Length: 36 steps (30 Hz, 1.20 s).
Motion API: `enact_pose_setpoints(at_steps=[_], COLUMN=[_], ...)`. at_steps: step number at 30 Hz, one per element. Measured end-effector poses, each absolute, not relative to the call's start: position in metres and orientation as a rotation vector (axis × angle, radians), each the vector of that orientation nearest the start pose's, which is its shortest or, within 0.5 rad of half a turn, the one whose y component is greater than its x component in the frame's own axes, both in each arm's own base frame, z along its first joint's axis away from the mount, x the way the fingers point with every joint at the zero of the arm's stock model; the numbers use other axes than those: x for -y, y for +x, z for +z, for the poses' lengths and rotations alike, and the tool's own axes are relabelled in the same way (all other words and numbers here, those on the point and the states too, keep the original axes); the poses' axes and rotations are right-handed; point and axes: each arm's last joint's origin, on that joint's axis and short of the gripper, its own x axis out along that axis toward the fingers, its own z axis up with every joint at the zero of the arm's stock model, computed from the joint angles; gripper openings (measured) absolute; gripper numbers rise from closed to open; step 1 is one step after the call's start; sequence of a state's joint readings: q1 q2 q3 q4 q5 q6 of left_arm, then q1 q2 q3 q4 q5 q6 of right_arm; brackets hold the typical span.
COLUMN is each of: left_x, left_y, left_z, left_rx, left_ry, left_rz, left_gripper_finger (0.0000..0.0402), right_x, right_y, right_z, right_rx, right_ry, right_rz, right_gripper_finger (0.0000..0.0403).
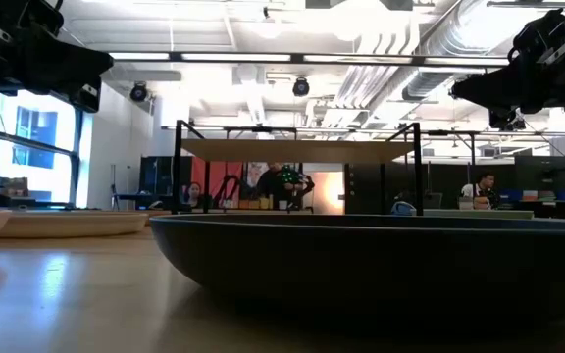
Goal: Place and stack plates onto a shelf
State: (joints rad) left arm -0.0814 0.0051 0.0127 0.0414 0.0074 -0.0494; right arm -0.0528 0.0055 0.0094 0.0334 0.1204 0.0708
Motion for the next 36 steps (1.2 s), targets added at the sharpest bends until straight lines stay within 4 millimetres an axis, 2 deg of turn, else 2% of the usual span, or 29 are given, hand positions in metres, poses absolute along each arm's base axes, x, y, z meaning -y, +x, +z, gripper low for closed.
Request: enact_pose_setpoints(at_steps=[30, 36], left_x=[0.0081, 0.0081], left_y=[0.0968, 0.0968], left_z=[0.1715, 0.1715], left_rx=[0.047, 0.047], left_ry=[-0.051, -0.051], left_rz=[-0.09, -0.089], left_gripper_finger=[0.0, 0.0], right_x=[0.0086, 0.0086], right_y=[0.0968, 0.0968], right_z=[0.1699, 0.1708], right_rx=[0.047, 0.068], right_ry=[0.072, 0.202], right_rz=[-0.172, -0.169], right_gripper_finger=[0.0, 0.0])
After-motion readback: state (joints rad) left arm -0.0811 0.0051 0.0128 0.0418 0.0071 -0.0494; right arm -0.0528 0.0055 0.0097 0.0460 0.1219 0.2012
